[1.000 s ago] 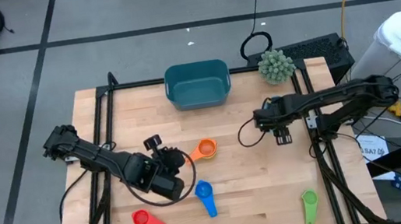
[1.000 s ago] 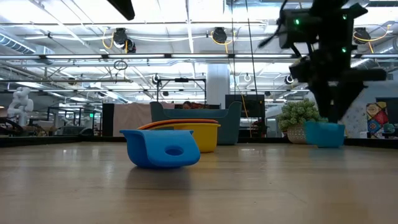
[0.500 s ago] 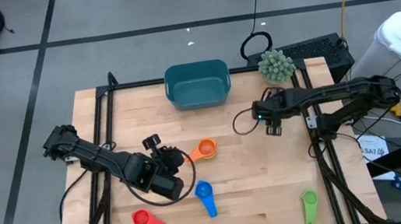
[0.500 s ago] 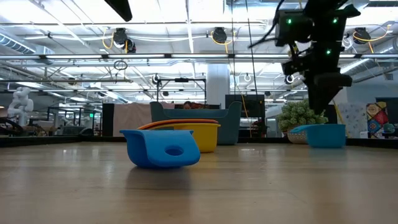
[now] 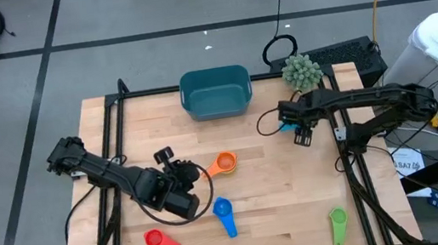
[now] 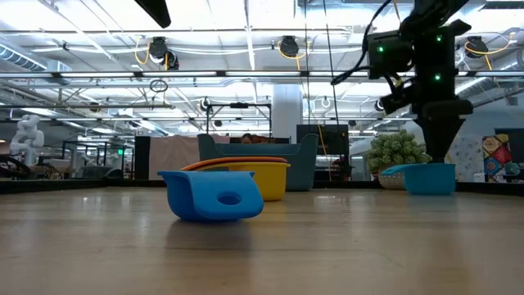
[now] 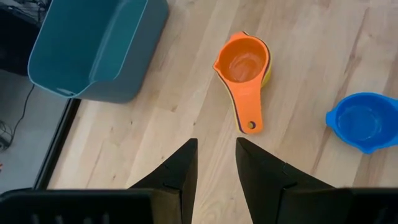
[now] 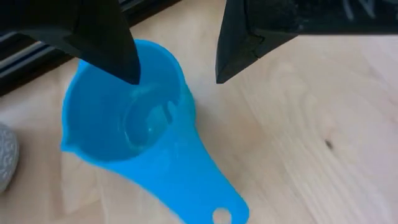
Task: Nest measuring cups in basket
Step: Move the light blue measuring cup to the center of the table
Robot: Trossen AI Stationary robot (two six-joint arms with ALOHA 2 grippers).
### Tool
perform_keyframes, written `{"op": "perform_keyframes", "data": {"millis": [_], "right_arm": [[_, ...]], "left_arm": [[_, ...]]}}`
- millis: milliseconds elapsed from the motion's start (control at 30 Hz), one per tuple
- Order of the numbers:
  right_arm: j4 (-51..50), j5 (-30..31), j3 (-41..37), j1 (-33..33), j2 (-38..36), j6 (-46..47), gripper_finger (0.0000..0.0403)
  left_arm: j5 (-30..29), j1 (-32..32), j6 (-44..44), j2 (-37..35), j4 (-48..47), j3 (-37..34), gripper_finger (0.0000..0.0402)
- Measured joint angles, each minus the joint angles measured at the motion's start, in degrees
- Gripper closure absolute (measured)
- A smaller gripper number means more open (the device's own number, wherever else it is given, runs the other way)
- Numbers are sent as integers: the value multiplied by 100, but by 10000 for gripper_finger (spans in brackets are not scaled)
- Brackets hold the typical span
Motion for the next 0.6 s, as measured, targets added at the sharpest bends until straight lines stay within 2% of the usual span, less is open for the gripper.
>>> {"op": "perform_keyframes", "data": {"millis": [267,467,600], "right_arm": [[534,8,-480,0,0,-46,202],[560,14,-500,-135,44,-67,202],[560,11,-500,-190,46,-68,224]], "left_arm": [[-9,-18,-2,-2,-10,0,289],[-9,-18,-4,-2,-9,0,289],[-11,-14,-4,-4,-9,0,289]]}}
